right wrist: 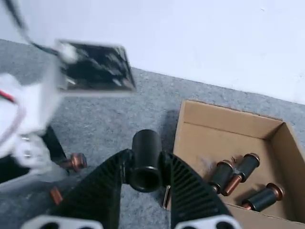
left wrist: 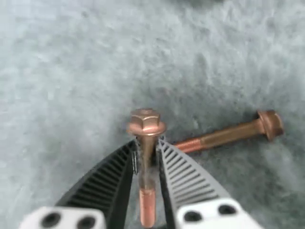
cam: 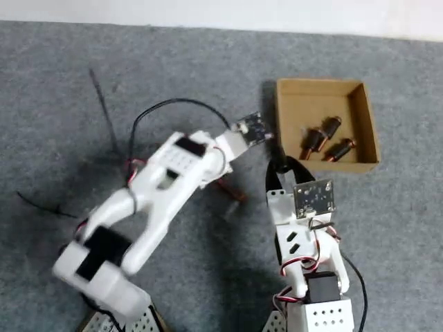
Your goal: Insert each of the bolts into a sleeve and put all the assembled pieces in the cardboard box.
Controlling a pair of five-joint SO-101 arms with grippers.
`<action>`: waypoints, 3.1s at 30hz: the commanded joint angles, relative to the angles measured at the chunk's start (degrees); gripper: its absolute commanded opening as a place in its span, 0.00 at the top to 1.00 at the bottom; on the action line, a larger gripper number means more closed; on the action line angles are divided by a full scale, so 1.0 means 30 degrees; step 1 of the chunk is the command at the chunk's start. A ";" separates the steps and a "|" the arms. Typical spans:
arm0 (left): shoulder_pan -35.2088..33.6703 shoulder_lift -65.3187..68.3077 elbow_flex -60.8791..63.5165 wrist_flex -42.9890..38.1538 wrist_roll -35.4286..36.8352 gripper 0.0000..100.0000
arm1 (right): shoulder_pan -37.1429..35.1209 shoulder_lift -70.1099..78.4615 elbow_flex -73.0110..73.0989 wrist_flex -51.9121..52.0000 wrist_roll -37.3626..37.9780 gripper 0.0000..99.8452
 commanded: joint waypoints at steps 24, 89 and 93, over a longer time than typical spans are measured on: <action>-0.1919 -2.7121 1.6308 -0.8410 0.7033 0.99 | -0.2418 -0.0366 0.2652 -0.5201 0.0147 1.00; -0.4440 -3.5179 2.1231 -1.0022 1.6352 0.99 | 0.8454 -0.0337 0.2066 1.7070 1.3978 0.99; -0.4440 -3.5179 2.1231 -1.0022 1.6352 0.99 | 0.6081 -0.0337 0.1275 1.6425 1.1751 0.99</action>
